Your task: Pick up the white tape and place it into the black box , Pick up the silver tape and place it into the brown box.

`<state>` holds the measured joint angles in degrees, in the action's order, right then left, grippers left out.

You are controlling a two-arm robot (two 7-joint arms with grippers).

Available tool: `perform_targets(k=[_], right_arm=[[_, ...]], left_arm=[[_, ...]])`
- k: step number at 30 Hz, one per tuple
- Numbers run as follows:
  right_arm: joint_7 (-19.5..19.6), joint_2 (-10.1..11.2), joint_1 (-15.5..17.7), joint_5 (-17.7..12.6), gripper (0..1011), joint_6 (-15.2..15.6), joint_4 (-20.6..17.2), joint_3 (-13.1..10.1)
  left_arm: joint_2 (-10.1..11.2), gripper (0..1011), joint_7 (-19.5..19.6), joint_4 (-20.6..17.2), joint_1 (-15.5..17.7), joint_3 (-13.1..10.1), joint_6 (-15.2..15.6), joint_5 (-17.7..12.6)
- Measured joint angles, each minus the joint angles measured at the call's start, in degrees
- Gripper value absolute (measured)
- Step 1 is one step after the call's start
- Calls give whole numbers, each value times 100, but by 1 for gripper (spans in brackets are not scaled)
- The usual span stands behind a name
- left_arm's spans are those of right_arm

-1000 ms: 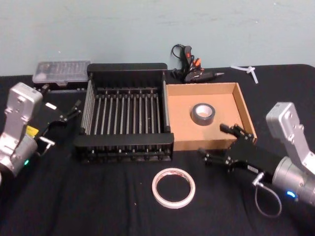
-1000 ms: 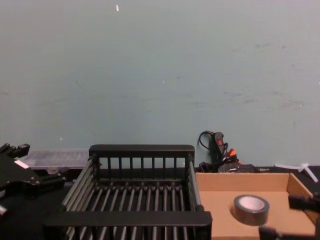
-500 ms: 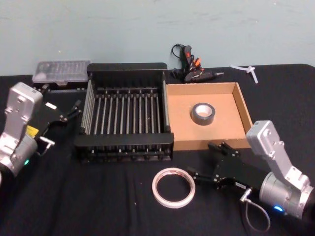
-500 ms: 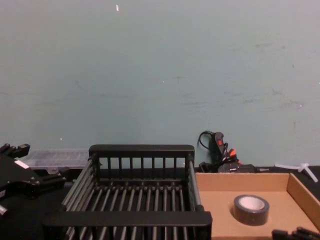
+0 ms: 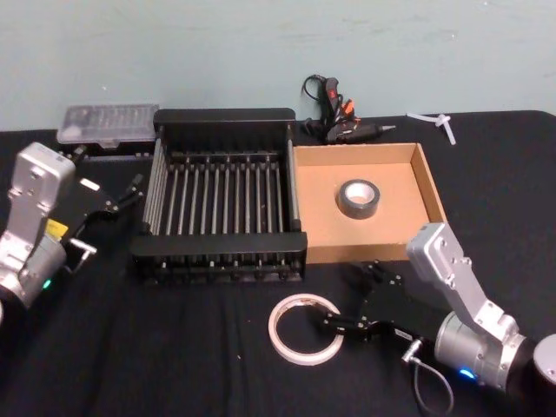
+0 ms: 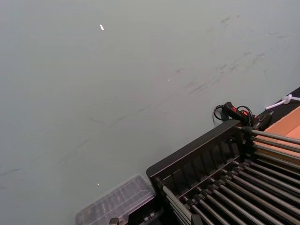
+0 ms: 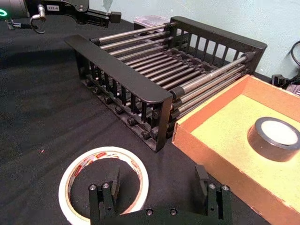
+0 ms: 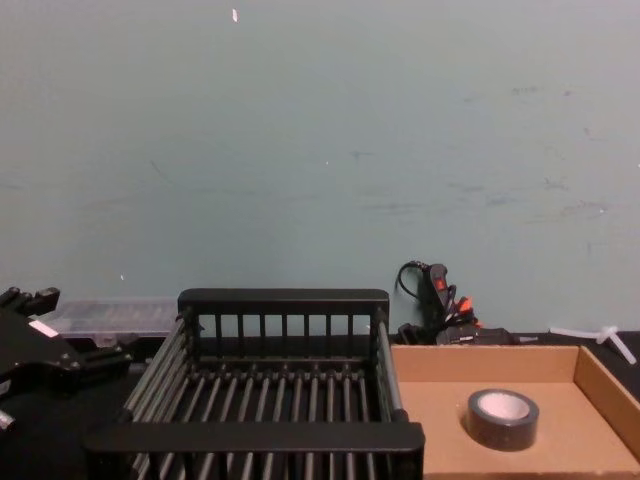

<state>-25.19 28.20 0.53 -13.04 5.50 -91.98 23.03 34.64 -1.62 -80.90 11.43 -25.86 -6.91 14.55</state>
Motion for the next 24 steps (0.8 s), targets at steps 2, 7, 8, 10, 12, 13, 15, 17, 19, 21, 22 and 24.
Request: perform_targets(k=[2, 7, 8, 10, 12, 13, 15, 17, 19, 21, 22, 24], right_arm=[[23, -29, -9, 23, 1002, -30, 39, 16], [59, -101, -41, 72, 1002, -66, 131, 50], [61, -122, -52, 82, 1002, -70, 157, 60], [62, -149, -72, 96, 1002, -72, 193, 71], [62, -166, -87, 101, 1002, -72, 212, 79], [61, -174, -94, 104, 1002, -71, 220, 82], [60, -194, -122, 117, 1002, -60, 245, 93], [54, -209, -153, 131, 1002, -38, 268, 107], [46, -216, -172, 138, 1002, -22, 275, 118], [25, -220, -205, 152, 1002, 14, 283, 138], [14, -221, -226, 166, 1002, 40, 284, 155], [3, -219, -244, 181, 1002, 64, 283, 169]], left_arm=[[0, 1001, 0, 0, 0, 0, 0, 0], [0, 1001, 0, 0, 0, 0, 0, 0], [0, 1001, 0, 0, 0, 0, 0, 0], [0, 1001, 0, 0, 0, 0, 0, 0], [0, 1001, 0, 0, 0, 0, 0, 0], [1, 1001, 0, 0, 0, 0, 0, 0], [0, 1001, 0, 0, 0, 0, 0, 0], [0, 1001, 0, 0, 0, 0, 0, 0], [0, 1001, 0, 0, 0, 0, 0, 0], [0, 1001, 0, 0, 0, -1, 0, 0], [0, 1001, 0, 0, 0, 0, 0, 0], [0, 1001, 0, 0, 0, 0, 0, 0]])
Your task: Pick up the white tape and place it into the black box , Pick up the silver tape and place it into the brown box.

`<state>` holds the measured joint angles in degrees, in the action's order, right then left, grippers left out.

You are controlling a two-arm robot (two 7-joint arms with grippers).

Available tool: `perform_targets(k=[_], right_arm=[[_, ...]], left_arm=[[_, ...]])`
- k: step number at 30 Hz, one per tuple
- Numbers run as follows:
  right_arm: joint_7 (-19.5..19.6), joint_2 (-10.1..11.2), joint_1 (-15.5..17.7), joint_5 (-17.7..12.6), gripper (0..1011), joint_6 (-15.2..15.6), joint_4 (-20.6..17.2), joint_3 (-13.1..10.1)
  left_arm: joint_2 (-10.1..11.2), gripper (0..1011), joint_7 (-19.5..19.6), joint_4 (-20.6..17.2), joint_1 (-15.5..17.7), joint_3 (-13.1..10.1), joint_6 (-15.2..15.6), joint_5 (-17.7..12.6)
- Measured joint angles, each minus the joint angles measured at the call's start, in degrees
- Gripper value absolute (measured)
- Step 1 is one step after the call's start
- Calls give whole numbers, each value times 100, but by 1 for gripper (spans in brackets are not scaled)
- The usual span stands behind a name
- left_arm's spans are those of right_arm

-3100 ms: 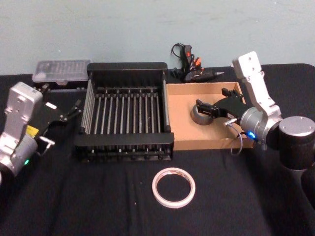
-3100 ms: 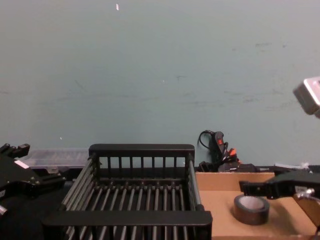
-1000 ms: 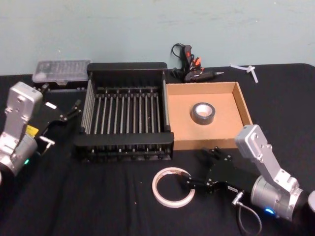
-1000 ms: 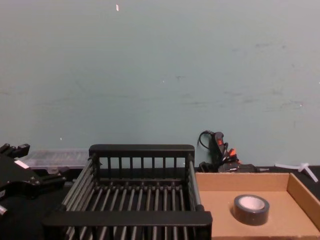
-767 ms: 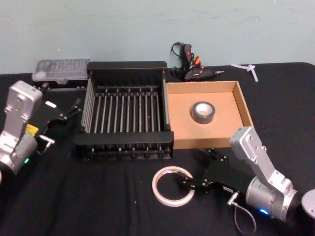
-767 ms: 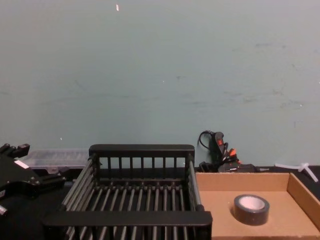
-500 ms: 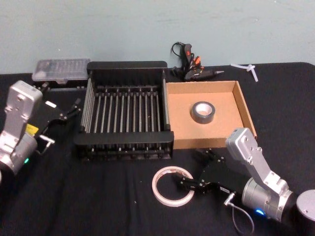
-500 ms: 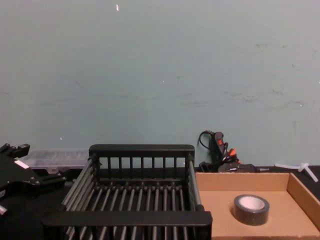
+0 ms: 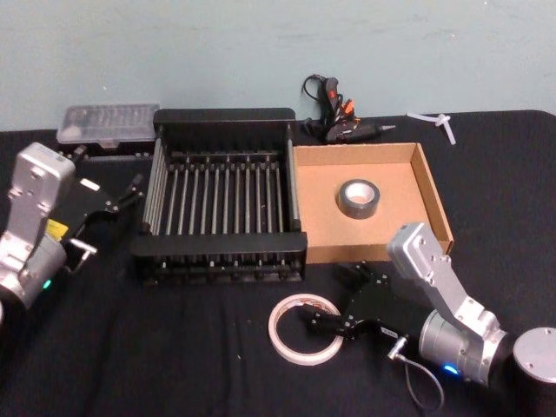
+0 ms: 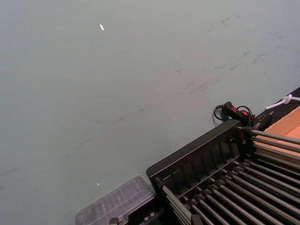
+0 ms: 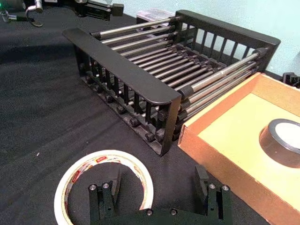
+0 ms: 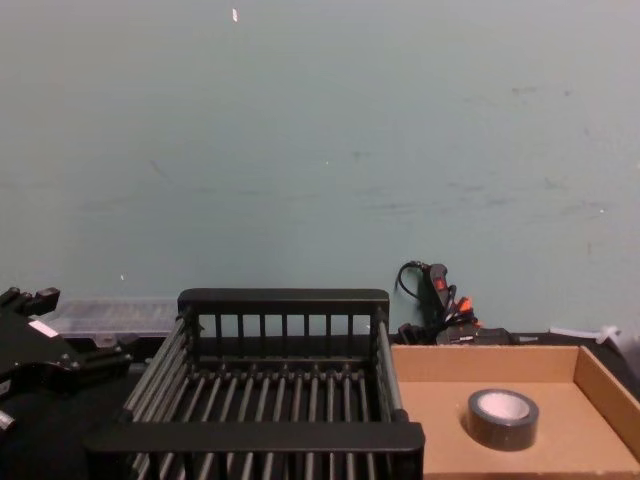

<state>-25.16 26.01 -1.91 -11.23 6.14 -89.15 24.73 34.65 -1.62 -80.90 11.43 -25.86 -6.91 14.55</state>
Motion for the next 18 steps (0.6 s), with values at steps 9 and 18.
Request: perform_targets(k=[9, 18], right_arm=[[-85, 37, -120, 63, 1002, 219, -8, 102], [-99, 30, -173, 72, 1002, 350, 16, 139]], left_arm=[[0, 1001, 0, 0, 0, 0, 0, 0], [0, 1001, 0, 0, 0, 0, 0, 0]])
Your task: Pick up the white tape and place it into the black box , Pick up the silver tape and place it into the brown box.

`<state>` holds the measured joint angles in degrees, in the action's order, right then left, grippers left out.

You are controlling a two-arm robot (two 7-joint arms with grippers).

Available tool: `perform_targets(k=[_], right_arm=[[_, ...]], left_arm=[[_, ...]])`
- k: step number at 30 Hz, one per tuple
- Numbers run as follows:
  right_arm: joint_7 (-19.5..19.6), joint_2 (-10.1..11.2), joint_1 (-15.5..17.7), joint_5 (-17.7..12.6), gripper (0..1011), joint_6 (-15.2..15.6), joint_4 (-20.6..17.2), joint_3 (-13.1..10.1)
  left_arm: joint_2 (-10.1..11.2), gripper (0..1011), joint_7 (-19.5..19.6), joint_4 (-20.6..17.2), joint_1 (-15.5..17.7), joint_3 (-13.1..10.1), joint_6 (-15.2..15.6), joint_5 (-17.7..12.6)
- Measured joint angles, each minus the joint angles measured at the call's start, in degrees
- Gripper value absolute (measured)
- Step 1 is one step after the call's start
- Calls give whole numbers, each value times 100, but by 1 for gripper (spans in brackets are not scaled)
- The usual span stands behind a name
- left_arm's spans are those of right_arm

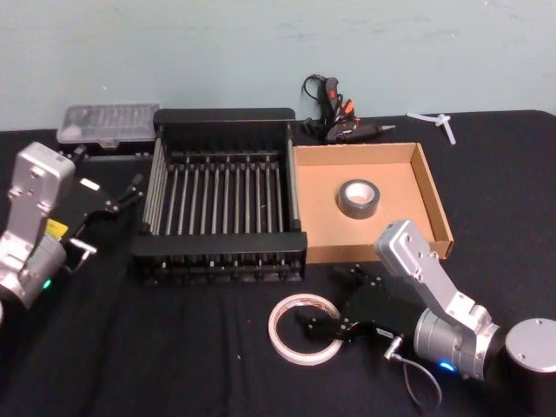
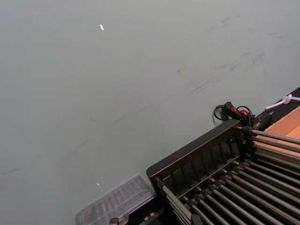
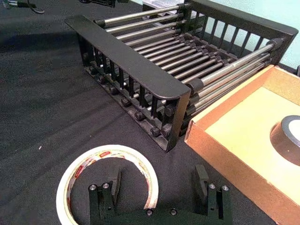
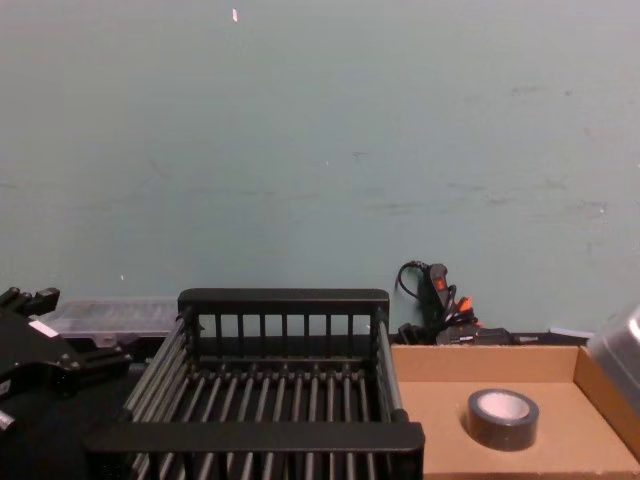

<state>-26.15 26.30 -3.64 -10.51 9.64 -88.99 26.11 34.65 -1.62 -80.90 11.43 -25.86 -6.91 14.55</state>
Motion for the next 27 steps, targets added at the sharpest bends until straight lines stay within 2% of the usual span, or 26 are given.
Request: perform_targets(k=[27], right_arm=[[32, 26, 47, 56, 1002, -50, -9, 34]], left_arm=[[0, 1001, 0, 0, 0, 0, 0, 0]])
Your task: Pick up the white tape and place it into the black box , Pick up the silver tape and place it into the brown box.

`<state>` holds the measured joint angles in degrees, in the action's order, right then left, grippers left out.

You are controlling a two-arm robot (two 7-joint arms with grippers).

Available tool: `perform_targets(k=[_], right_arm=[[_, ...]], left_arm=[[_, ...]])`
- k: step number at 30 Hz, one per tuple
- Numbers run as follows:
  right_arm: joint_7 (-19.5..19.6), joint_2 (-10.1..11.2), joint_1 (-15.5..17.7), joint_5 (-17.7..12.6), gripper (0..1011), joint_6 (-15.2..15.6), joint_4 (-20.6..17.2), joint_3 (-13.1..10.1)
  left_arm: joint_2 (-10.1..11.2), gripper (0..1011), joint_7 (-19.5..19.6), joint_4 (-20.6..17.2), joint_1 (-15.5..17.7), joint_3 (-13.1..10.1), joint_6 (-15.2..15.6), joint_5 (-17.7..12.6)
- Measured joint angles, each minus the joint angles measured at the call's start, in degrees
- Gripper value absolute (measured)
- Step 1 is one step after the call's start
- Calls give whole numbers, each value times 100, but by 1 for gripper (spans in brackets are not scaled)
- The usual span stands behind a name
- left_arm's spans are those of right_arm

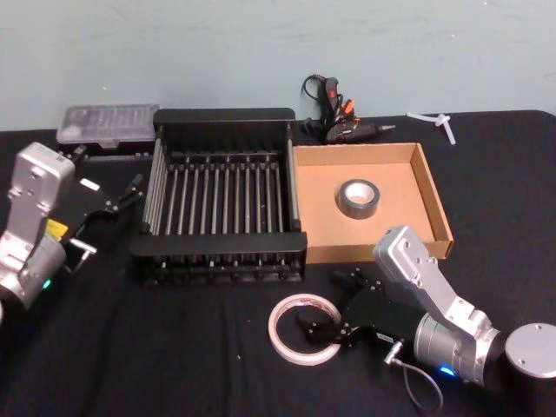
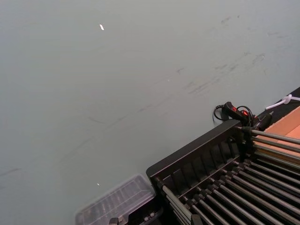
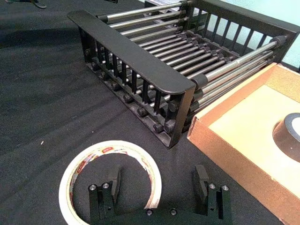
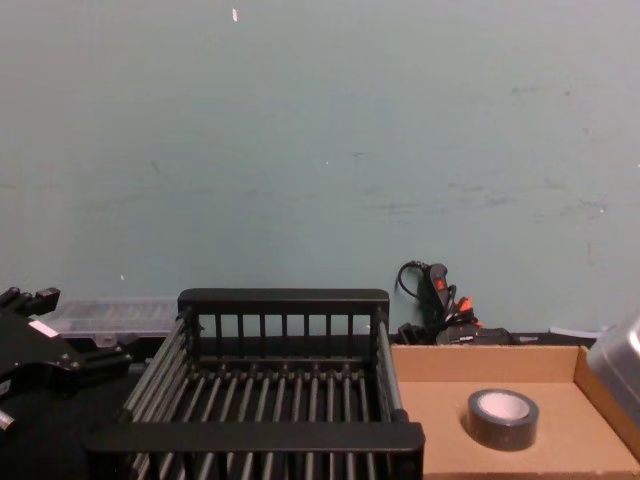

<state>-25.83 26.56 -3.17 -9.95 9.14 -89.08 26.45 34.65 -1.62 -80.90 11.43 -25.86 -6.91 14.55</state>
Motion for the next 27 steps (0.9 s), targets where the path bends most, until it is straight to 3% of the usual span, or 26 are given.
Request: perform_targets(k=[19, 27], right_arm=[[-1, 1, 2, 30, 999, 1, -12, 2], [-2, 1, 2, 28, 814, 0, -12, -1]], left_arm=[[0, 1001, 0, 0, 0, 0, 0, 0], [0, 1001, 0, 0, 0, 0, 0, 0]])
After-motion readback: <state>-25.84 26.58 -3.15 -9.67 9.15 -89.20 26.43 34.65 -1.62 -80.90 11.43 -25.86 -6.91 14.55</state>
